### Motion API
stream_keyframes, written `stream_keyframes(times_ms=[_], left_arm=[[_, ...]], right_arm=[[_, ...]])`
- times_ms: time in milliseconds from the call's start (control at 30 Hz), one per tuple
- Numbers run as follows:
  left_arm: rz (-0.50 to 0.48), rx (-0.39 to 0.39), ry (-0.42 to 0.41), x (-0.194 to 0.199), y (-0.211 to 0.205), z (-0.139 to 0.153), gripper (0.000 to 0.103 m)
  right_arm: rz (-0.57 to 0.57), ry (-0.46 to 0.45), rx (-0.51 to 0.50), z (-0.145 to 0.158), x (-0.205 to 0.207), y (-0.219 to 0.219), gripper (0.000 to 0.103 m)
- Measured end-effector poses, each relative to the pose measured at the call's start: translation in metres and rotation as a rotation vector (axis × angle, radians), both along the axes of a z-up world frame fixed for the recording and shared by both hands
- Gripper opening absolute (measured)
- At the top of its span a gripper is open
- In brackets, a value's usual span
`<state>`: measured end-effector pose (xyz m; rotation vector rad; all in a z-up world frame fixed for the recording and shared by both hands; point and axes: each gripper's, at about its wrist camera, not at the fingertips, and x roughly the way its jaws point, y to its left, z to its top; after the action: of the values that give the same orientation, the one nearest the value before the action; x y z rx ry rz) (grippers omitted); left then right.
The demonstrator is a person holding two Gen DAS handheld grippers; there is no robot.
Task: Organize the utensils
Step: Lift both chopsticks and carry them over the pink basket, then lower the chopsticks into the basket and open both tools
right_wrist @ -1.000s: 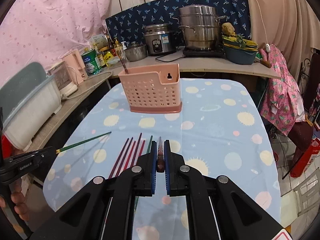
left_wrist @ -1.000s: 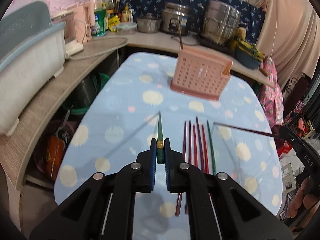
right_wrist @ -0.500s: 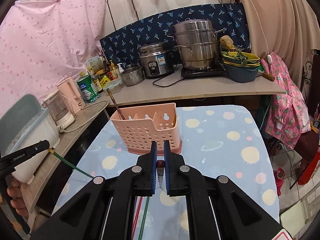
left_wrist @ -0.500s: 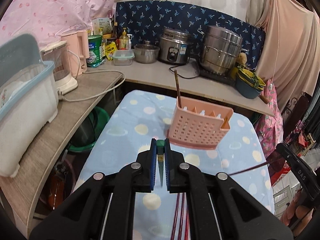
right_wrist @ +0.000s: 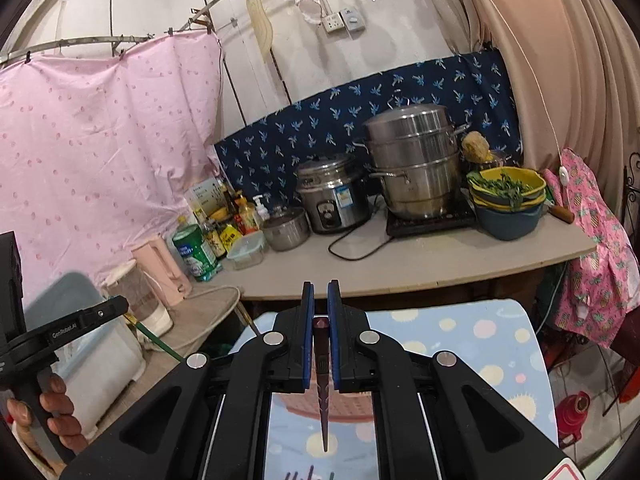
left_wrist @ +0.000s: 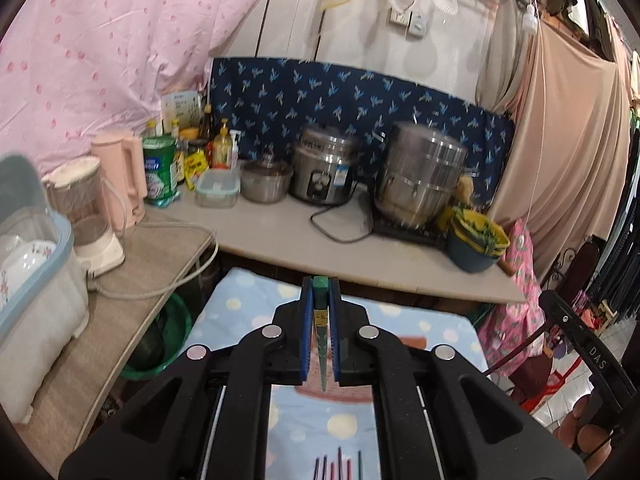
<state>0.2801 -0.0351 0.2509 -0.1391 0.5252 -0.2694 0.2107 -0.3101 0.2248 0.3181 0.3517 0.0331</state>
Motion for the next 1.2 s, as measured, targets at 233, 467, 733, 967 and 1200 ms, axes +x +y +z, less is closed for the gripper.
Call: stream_keyframes(times_ms=[233, 467, 733, 967, 1200], left_arm=[[0.018, -0.013, -0.047, 0.039, -0.017, 0.02, 0.007], [0.03, 0.013, -0.007, 0.071, -0.026, -0.009, 0.007], [0.023, 0.035, 0.087, 0.089, -0.033, -0.053, 0.007], [0.035, 0.074, 0.095, 0.088, -0.039, -0.065, 0.016], [0.068, 0.106, 0.072, 0.075, -0.038, -0.062, 0.05]], right_arm=[[-0.011, -0.088, -0.001, 0.035, 0.046, 0.005, 0.007], [-0.003, -0.007, -0.013, 0.0, 0.088, 0.01, 0.007], [0.007, 0.113, 0.003, -0.053, 0.111, 0.008, 0.007], [0.01, 0.148, 0.003, -0.069, 0.117, 0.007, 0.011], [0.004, 0.122, -0.012, -0.058, 0.101, 0.009, 0.03]])
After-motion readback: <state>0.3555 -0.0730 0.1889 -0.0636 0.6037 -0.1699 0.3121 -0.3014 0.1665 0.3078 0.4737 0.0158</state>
